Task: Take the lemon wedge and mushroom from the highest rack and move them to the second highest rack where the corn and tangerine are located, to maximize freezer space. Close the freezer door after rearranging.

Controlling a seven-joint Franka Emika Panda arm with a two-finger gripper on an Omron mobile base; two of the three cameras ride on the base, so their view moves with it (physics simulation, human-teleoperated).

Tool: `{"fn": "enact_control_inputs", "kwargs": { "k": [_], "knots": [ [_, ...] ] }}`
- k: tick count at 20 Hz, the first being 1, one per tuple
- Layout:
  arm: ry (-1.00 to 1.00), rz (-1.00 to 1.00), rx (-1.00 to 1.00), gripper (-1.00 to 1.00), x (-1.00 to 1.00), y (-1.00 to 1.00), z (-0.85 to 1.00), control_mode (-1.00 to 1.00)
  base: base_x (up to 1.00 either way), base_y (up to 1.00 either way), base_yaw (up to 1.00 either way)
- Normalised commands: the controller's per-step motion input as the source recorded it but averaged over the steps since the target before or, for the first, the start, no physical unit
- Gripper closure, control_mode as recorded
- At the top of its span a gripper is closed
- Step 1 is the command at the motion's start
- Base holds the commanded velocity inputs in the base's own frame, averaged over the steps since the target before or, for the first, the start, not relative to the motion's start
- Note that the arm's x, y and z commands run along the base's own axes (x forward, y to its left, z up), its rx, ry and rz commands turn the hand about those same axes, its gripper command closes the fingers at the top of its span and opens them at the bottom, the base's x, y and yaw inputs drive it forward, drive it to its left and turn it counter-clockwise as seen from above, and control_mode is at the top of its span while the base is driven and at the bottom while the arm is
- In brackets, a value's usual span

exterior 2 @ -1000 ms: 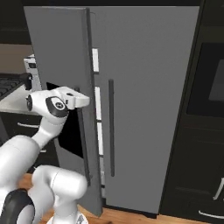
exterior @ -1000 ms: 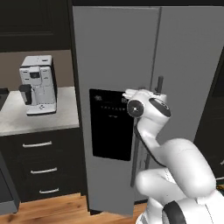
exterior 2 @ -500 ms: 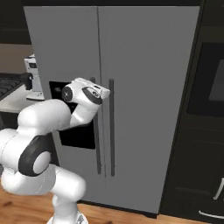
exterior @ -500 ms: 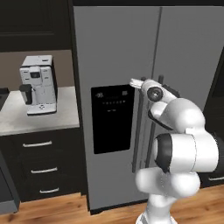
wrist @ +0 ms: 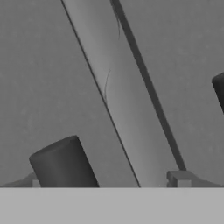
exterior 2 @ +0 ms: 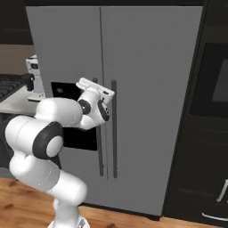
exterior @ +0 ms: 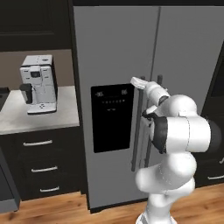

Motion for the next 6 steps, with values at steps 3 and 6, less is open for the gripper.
{"fn": "enact_control_inputs", "kwargs": {
  "k": [3, 6],
  "knots": [
    [0.12, 0.02, 0.17, -1.0, 1.0, -0.01, 0.0, -1.0, 0.0, 0.0, 0.0],
    [0.18, 0.0, 0.14, -1.0, 1.0, 0.0, 0.09, -1.0, 0.0, 0.0, 0.0]
  ]
}}
